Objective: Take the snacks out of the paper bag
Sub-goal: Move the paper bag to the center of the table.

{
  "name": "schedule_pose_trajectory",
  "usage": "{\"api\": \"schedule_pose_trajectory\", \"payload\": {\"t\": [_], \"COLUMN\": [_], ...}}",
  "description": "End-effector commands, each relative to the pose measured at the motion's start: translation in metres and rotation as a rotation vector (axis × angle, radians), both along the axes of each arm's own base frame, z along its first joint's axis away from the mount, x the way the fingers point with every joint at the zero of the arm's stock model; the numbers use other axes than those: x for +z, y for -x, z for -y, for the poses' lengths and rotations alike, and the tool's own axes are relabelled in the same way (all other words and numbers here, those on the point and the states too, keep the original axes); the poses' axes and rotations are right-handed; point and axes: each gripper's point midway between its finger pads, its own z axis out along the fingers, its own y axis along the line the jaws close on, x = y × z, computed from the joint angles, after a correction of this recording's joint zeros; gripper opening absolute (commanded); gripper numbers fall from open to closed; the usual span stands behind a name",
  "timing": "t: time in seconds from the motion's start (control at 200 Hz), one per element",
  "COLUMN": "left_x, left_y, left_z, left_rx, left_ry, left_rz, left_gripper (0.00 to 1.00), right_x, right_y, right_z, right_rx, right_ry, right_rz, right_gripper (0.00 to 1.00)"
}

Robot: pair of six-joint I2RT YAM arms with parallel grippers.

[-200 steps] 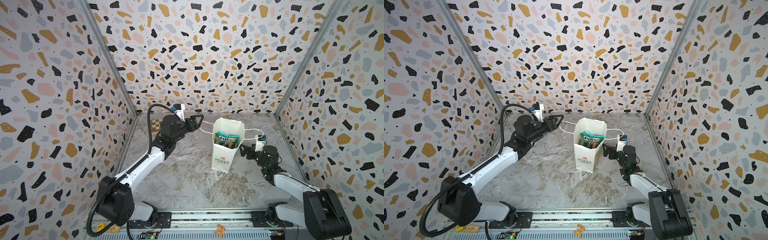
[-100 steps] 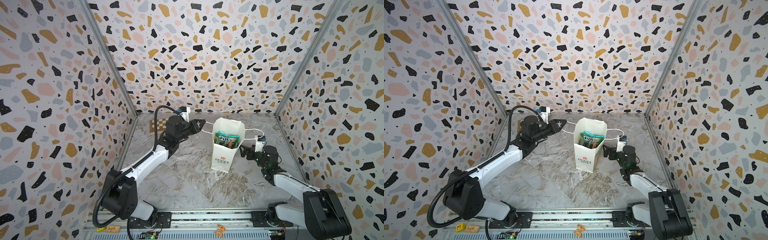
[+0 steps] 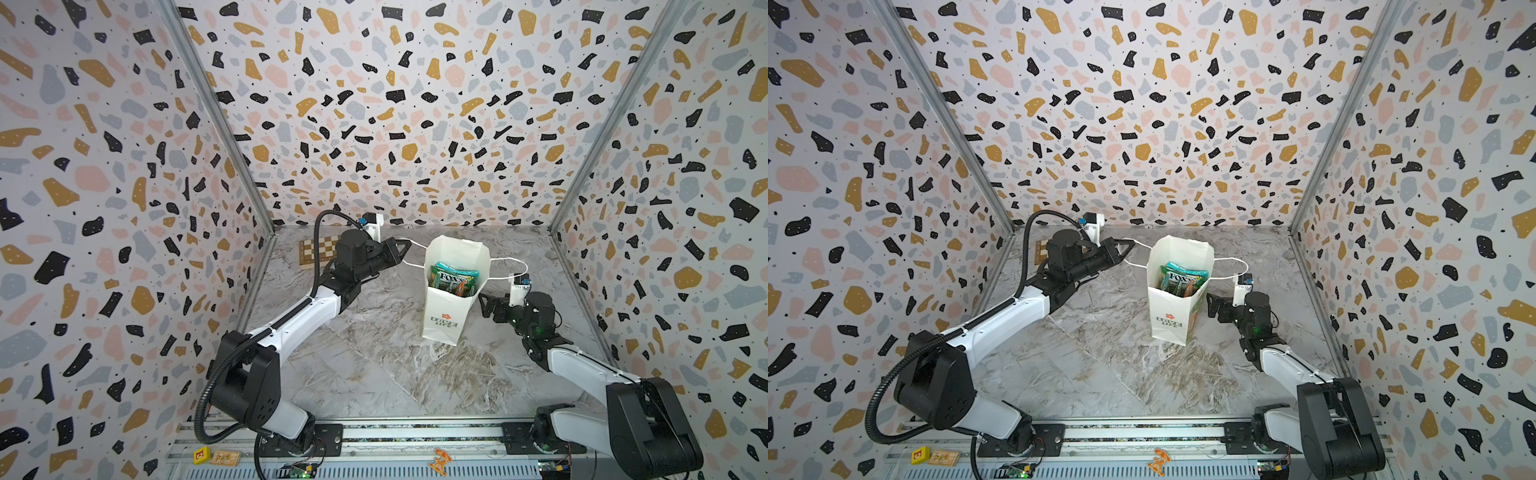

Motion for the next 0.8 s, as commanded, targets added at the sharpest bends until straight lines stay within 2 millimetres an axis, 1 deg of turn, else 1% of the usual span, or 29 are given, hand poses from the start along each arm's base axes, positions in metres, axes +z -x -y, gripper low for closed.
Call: {"api": "schedule_pose_trajectory", "payload": {"t": [0.0, 0.09, 0.125, 0.135, 0.175, 0.245, 0.335, 0.38, 0.451, 0.556, 0.796], "left_x": [0.033, 0.038, 0.045, 0.042, 0.043, 0.052, 0.06, 0.063, 0.068, 0.079, 0.106], "left_y": [-0.002, -0.004, -0.005, -0.004, -0.005, -0.006, -0.009, -0.01, -0.012, -0.015, -0.019], "left_z": [0.0, -0.007, -0.01, -0.011, -0.015, -0.023, -0.029, -0.031, -0.034, -0.042, -0.062], "left_rx": [0.007, 0.039, 0.051, 0.053, 0.068, 0.088, 0.1, 0.101, 0.097, 0.096, 0.109], "left_ry": [-0.001, -0.043, -0.049, -0.061, -0.074, -0.087, -0.112, -0.129, -0.161, -0.194, -0.279], "left_rz": [0.101, 0.121, 0.144, 0.132, 0.134, 0.159, 0.18, 0.187, 0.2, 0.231, 0.306], "left_gripper": [0.0, 0.0, 0.0, 0.0, 0.0, 0.0, 0.0, 0.0, 0.0, 0.0, 0.0], "right_x": [0.003, 0.001, 0.0, -0.001, -0.001, -0.003, -0.007, -0.008, -0.01, -0.01, -0.007], "right_y": [-0.001, -0.001, -0.001, 0.0, 0.0, 0.001, 0.003, 0.004, 0.005, 0.008, 0.009], "right_z": [-0.003, -0.007, -0.01, -0.011, -0.014, -0.02, -0.031, -0.039, -0.053, -0.078, -0.141], "right_rx": [0.013, 0.029, 0.039, 0.041, 0.05, 0.069, 0.108, 0.139, 0.191, 0.259, 0.397], "right_ry": [0.012, 0.01, 0.008, 0.008, 0.011, 0.014, 0.006, -0.008, -0.029, -0.048, -0.101], "right_rz": [-0.004, -0.018, -0.022, -0.024, -0.025, -0.032, -0.046, -0.057, -0.067, -0.065, -0.054], "right_gripper": [0.99, 0.99, 0.99, 0.99, 0.99, 0.99, 1.0, 0.98, 0.95, 0.94, 0.91]}}
